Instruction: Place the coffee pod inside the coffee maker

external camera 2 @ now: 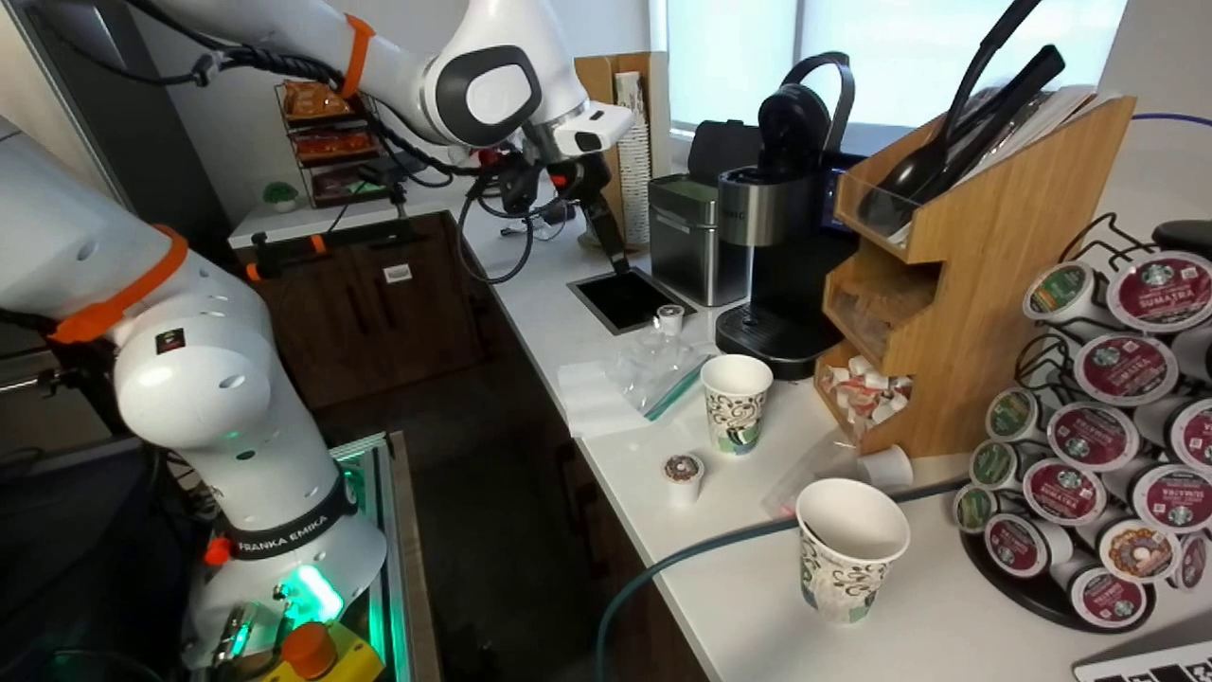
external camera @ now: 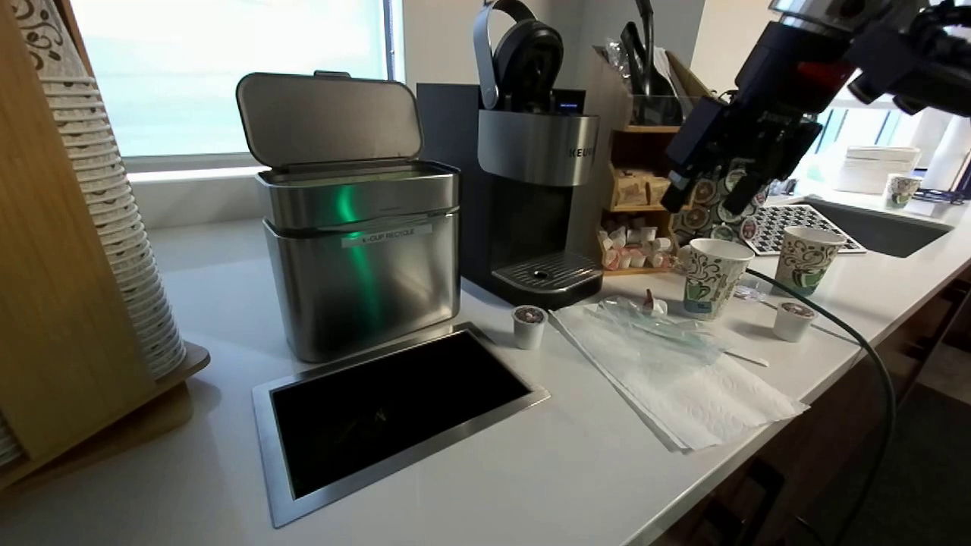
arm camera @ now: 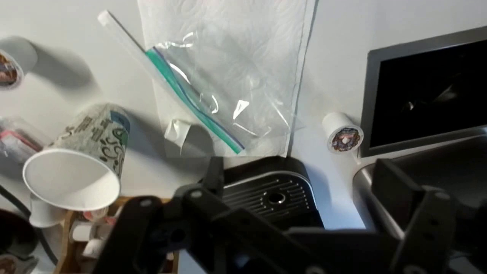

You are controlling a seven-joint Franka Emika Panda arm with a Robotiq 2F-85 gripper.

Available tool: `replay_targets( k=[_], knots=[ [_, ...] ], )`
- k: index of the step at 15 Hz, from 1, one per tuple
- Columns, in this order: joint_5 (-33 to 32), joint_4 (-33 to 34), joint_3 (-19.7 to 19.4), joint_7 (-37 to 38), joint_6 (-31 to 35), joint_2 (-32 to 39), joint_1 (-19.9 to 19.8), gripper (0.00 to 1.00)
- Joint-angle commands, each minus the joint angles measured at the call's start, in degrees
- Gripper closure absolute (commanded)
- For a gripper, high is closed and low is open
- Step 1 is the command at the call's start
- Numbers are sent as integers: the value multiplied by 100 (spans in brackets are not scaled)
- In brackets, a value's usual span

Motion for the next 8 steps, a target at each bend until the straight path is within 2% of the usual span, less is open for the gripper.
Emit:
replay_targets(
  k=[1, 4, 8],
  knots=[
    [-135, 176, 549, -332, 639, 656, -350, 0],
    [238, 513, 623, -601, 1064, 1378, -232, 0],
    [198, 1135, 765, -408, 1078, 2250, -279, 0]
  ],
)
